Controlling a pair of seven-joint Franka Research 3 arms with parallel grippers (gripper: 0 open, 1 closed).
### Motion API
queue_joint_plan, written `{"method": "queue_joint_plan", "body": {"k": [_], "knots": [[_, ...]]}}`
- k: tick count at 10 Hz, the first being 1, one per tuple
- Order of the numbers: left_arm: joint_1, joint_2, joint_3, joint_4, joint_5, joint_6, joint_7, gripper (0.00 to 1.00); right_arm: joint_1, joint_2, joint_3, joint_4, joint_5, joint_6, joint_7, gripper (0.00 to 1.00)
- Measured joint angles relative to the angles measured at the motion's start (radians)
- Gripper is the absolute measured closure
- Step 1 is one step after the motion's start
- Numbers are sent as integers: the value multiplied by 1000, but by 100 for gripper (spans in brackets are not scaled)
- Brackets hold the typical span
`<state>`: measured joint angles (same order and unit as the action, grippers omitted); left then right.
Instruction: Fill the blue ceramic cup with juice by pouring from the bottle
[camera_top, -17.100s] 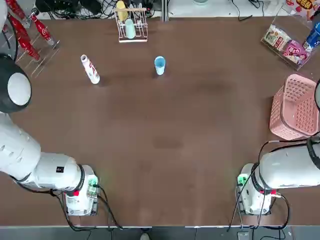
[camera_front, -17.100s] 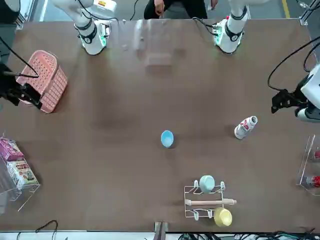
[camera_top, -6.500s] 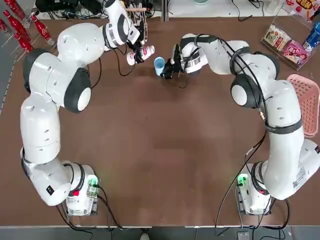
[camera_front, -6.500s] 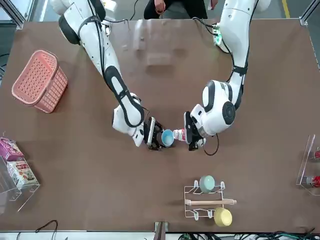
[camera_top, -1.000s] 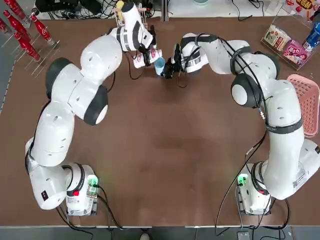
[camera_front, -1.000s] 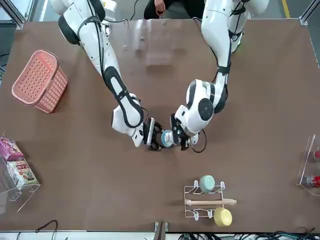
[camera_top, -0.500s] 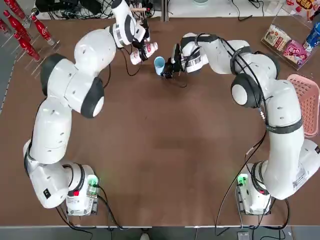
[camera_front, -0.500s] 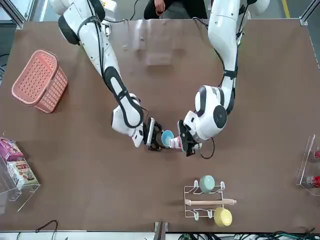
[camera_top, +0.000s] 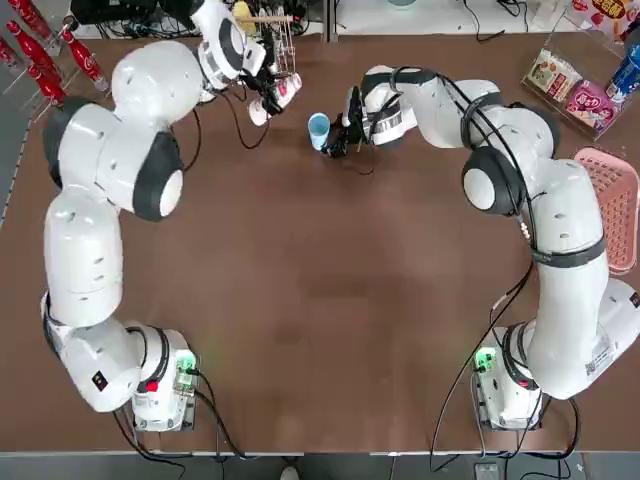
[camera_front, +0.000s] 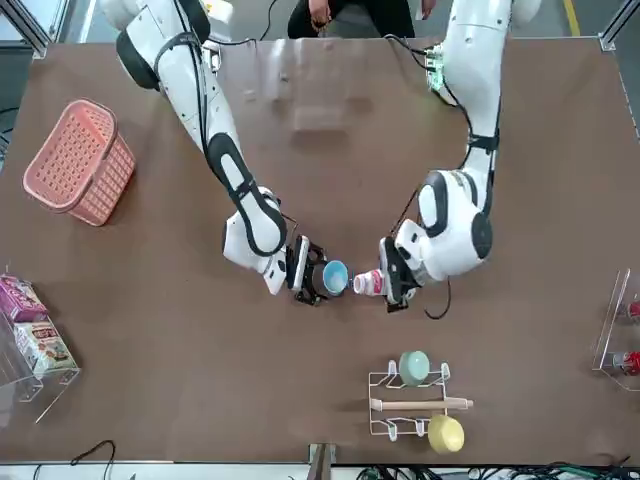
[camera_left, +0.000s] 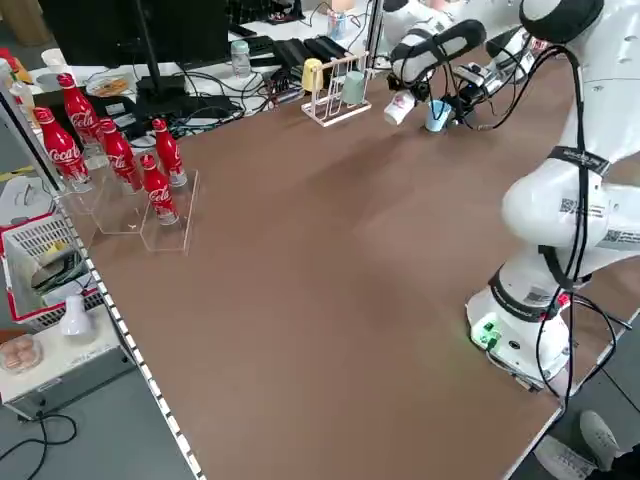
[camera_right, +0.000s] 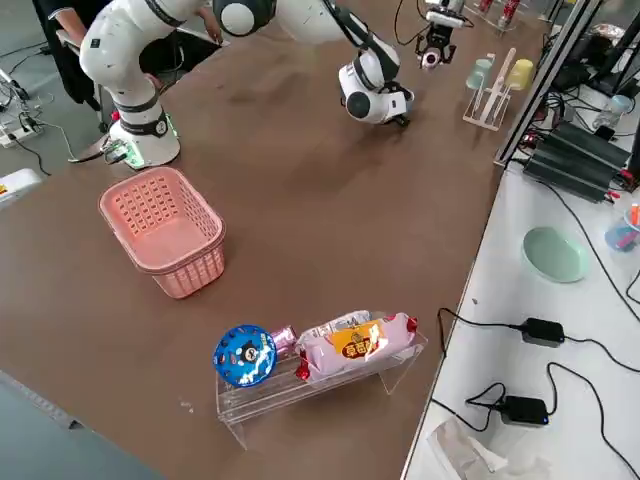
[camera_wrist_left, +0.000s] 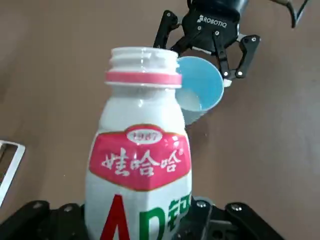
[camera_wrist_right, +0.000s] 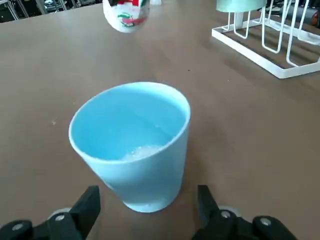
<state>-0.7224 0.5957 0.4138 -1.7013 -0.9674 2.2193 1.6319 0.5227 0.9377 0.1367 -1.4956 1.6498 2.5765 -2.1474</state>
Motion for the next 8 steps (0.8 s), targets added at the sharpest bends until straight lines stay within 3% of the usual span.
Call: {"method": "queue_joint_plan", "body": {"k": [4,5,8], "knots": [[414,-99,-321,-100,0,-43,218,56,-13,-10,0,4,1,0,0,9],[518,-104,-376,-102,0,-91,281,56,-15,-10,0,4,1,0,0,4],[732,-109,-411,-102,0,-329,428,56,-18,-12,0,2,1,0,0,0]]}}
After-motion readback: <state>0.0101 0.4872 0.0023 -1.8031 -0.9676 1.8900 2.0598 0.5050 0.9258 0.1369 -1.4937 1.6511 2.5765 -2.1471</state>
